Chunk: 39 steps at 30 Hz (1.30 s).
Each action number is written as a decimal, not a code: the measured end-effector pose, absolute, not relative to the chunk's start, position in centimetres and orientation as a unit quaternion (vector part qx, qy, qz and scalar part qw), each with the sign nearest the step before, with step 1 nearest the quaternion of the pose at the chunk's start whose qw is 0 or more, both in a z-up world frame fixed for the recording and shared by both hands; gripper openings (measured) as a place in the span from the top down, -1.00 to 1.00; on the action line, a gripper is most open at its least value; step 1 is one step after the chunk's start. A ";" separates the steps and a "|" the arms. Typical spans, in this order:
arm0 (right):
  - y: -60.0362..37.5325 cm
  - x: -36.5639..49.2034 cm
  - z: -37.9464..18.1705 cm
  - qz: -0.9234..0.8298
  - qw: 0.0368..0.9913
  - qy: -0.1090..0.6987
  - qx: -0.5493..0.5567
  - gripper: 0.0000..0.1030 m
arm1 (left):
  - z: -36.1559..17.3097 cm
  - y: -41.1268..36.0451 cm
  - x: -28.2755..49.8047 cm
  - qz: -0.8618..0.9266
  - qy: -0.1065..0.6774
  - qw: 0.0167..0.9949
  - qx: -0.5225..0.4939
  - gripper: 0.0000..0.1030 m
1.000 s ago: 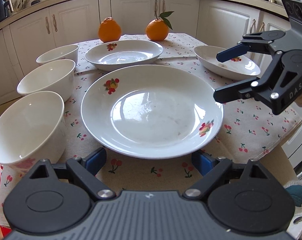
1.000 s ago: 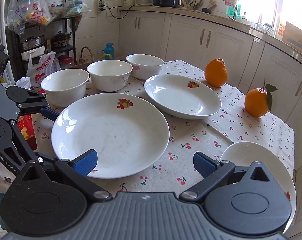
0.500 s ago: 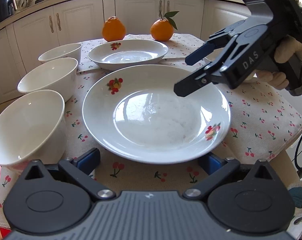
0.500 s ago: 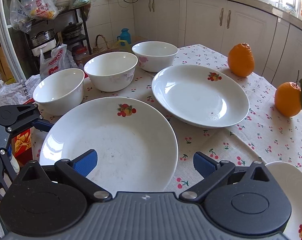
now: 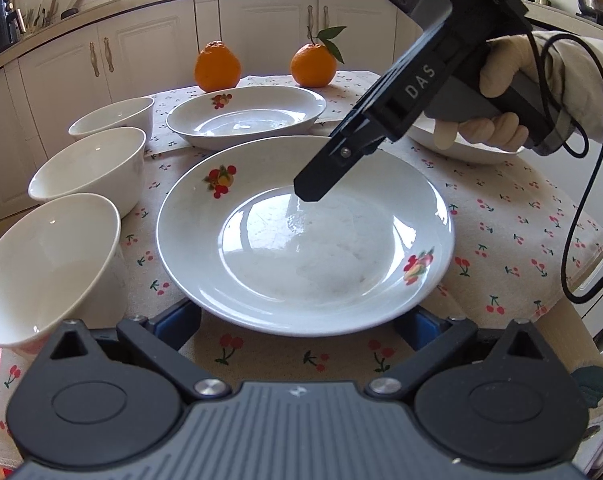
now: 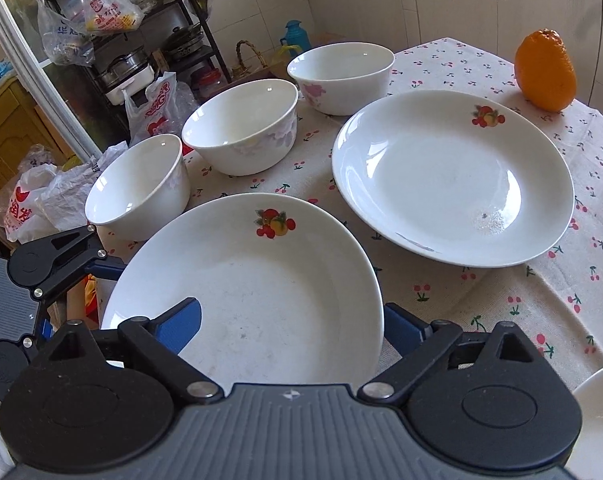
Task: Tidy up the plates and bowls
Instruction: 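Grasp the rim of the large white plate with the right gripper, then lift the held plate with the right gripper and carry it toward the other plate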
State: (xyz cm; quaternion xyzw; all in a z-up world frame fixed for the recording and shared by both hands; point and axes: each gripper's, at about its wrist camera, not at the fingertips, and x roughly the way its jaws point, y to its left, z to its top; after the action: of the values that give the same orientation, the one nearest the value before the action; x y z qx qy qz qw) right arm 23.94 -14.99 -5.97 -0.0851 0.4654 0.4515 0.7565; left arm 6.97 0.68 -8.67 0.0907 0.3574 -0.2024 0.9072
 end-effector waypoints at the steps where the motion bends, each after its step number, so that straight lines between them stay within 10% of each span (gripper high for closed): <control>1: -15.0 24.1 -6.0 0.453 0.754 0.468 -0.084 -0.90 | -8.6 0.7 7.0 -0.203 0.357 0.907 0.091 -0.96; 39: -17.7 23.6 -4.2 0.450 0.760 0.464 -0.073 -0.91 | -7.0 -1.0 8.6 -0.244 0.358 0.895 0.109 -0.89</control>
State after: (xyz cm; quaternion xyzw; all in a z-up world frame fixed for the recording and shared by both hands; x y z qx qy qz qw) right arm 23.58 -17.69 -4.24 -0.0731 0.4642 0.4496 0.7596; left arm 8.62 -0.98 -7.05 0.1093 0.3575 -0.2445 0.8947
